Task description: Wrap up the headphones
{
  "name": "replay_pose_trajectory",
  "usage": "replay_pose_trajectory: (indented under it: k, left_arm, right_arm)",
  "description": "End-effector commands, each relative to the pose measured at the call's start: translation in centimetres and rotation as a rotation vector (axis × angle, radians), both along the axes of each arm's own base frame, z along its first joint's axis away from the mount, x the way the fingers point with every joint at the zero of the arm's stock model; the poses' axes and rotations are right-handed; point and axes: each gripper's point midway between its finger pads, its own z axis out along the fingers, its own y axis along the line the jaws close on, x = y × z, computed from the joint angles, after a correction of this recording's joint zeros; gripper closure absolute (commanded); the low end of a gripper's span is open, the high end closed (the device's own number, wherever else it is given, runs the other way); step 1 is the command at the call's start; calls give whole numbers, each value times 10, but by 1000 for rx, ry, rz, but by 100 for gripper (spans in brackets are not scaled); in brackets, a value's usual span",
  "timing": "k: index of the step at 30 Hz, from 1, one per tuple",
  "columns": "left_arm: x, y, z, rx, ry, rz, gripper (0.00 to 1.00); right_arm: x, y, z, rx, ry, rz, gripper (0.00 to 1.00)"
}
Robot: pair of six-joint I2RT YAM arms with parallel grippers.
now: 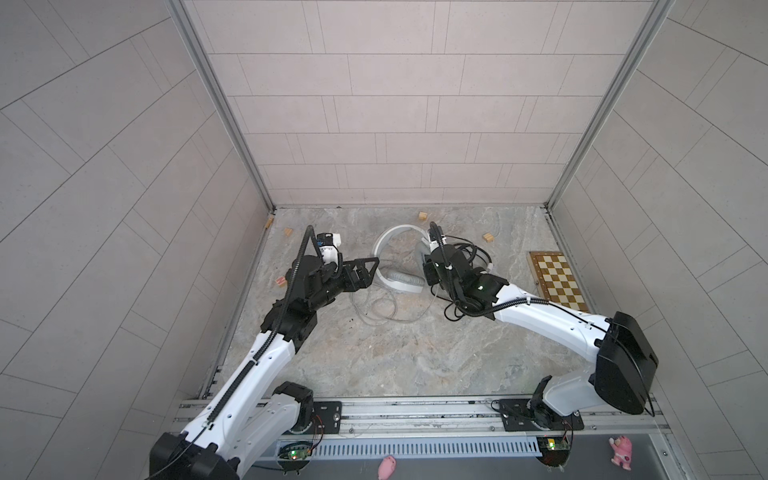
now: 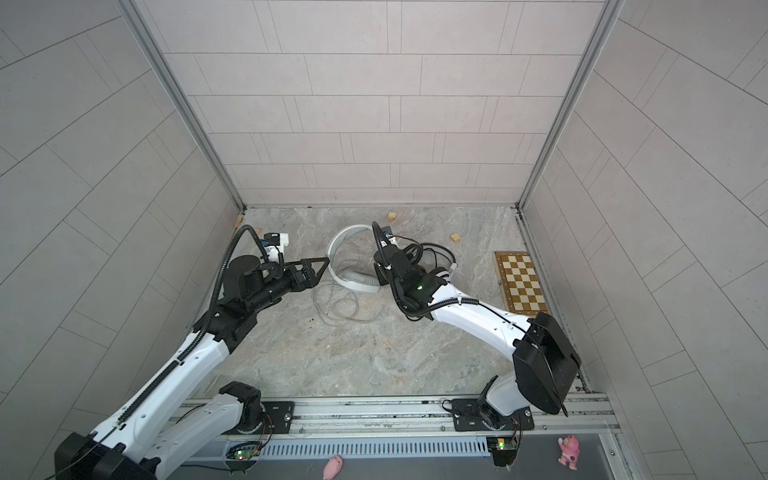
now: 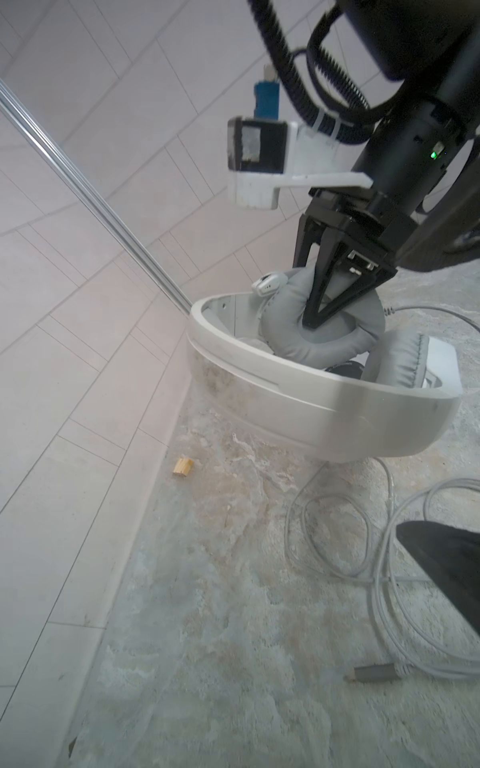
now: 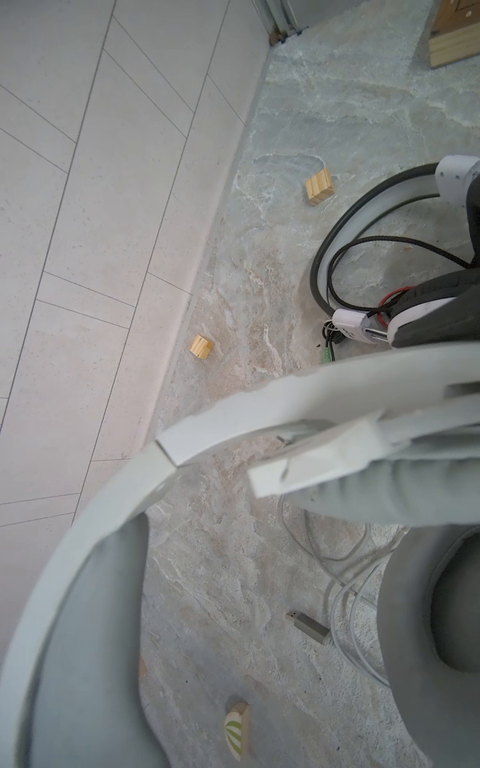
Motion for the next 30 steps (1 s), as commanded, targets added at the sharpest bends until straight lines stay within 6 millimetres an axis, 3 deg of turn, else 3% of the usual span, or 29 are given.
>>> replay_pose_trajectory:
  k: [1,6,11,14,21,30]
  left_arm:
    - [-3,-3,-8,130,64,-24,5]
    - [-8,-26,-6,308,116,-132,7]
    - [-12,-38,-12,464,176,-215,8]
    - [-11,-33,-19,569,228,-232,12]
    - [-4,-26,-22,688,269,-214,20]
    - [2,-17,-21,934,219,-130,43]
  right_arm:
    - [1,0,40,-18,-94,28,74]
    - [-8,4,37,-53,-90,113,74]
    - [-14,10,49,-60,-86,170,75]
    - [-25,26,47,-21,-78,279,75]
    - [-37,34,57,-25,-89,348,74]
    - [-37,45,52,-54,-45,375,74]
